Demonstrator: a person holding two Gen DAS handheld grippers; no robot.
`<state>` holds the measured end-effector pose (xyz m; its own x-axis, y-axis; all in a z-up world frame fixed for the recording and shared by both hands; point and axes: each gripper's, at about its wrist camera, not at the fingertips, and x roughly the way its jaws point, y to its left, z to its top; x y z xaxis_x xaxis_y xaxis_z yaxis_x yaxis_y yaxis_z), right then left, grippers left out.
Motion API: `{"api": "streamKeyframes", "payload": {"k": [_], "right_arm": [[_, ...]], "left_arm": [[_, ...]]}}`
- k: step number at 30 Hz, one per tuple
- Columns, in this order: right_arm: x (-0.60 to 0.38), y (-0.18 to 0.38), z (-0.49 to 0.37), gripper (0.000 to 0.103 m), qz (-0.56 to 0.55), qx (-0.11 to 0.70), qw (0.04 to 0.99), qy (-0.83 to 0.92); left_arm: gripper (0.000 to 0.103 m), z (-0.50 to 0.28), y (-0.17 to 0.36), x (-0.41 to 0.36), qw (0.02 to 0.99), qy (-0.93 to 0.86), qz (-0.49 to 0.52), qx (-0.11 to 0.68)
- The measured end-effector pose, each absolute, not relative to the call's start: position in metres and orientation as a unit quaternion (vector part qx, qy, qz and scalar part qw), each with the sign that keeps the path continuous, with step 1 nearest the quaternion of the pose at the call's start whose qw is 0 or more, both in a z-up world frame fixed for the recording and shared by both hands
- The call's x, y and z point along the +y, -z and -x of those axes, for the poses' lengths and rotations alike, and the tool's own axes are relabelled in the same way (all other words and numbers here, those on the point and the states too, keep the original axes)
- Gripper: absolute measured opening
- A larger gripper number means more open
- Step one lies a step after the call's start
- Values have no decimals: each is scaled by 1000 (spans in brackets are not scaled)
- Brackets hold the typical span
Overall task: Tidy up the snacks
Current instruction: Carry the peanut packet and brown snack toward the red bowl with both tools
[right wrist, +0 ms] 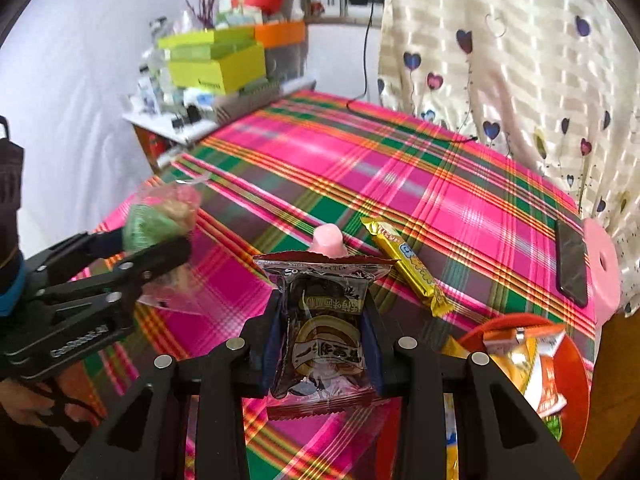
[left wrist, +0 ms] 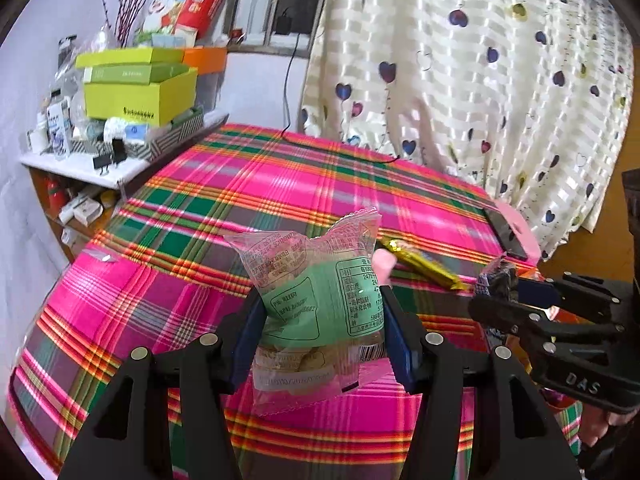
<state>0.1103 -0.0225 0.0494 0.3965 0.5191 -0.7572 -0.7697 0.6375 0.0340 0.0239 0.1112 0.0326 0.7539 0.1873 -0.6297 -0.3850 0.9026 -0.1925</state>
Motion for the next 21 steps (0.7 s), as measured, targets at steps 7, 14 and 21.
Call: {"api": "streamKeyframes", "payload": {"k": [7, 14, 21], "right_arm": [[-52, -72, -82, 33, 141, 355, 835, -396], [-78, -82, -65, 33, 125, 339, 845, -394], [-102, -88, -54, 33, 110, 331, 854, -387]], "left_arm": [[56, -14, -54, 82, 935, -141, 130, 297], [56, -6, -67, 54, 944, -127, 106, 287], [56, -2, -76, 28, 949, -112, 88, 282]]}}
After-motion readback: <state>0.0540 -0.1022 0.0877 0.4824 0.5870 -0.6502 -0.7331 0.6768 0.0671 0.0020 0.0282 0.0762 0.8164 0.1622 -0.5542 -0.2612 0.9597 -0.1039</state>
